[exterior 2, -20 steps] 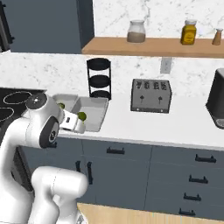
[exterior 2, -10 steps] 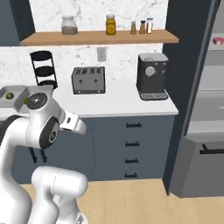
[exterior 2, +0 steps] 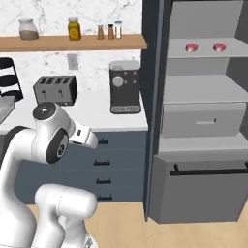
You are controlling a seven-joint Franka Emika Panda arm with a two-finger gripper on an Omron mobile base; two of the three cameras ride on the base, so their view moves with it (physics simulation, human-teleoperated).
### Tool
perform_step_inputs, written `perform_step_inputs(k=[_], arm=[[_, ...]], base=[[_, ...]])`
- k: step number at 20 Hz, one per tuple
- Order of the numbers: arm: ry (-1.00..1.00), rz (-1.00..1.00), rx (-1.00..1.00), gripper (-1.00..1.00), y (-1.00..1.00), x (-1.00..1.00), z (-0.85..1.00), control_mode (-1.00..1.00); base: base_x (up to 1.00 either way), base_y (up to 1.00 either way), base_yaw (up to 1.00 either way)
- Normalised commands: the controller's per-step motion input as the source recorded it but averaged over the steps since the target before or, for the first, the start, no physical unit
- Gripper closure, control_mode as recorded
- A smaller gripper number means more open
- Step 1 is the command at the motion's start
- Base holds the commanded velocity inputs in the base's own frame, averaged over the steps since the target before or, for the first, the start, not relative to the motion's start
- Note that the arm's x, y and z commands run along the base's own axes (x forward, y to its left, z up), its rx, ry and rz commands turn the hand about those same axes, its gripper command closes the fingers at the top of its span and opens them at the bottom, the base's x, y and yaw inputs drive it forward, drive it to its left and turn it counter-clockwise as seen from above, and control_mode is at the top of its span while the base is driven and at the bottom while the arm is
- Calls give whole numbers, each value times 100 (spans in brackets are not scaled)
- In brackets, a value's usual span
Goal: Place one lime and one steak in each tupperware on the nearby counter, to pack two identical lunches.
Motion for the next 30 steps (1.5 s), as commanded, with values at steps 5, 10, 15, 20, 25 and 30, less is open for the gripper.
perform_step_inputs(k=[5,10,15,20,25,30], arm=[[0,0,0,-100,0,0,0,100],[0,0,0,-100,0,0,0,100],[0,0,0,-100,0,0,0,100],[0,0,0,-100,0,0,0,100],[0,0,0,-100,0,0,0,100],[0,0,0,-100,0,0,0,100]], base=[[9,-100,5],[31,-100,0],[87,-64,0],[29,-61,21],[5,-65,21],[58,-1,1]])
